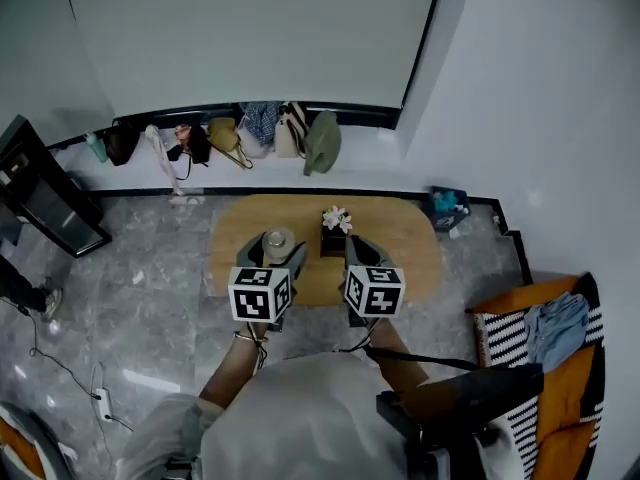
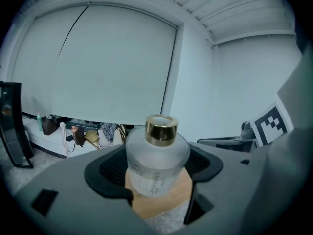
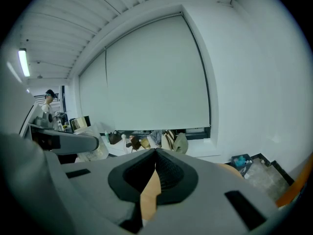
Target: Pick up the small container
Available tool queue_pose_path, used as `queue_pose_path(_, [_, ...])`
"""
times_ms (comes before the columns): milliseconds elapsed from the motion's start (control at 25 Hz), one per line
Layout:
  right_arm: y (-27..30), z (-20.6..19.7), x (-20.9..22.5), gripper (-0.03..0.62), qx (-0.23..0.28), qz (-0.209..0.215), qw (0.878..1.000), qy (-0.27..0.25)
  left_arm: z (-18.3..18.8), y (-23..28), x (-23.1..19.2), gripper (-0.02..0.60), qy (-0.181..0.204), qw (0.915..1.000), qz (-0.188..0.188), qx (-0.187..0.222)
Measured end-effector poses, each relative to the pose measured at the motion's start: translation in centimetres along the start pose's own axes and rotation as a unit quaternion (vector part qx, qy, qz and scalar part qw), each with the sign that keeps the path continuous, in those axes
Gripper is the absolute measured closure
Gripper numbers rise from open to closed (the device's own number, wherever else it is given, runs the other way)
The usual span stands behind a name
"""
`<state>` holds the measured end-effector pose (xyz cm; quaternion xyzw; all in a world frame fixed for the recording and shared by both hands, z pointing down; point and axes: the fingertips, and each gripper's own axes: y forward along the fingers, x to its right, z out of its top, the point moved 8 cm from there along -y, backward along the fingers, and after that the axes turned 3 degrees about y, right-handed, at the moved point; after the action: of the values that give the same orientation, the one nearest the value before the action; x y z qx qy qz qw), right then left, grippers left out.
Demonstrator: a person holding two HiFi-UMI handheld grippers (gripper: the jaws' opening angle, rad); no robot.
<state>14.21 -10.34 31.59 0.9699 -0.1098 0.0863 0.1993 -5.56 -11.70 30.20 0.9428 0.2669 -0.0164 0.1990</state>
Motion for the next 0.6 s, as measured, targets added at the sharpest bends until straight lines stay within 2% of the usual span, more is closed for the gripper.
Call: queue_pose_path(600, [-0.1,1.2,0.9,0.571,-0.007,-0.002,0.999,-0.032,0.4,0.0,0.8,0.236,0.000,0.9999,0.013,0.002])
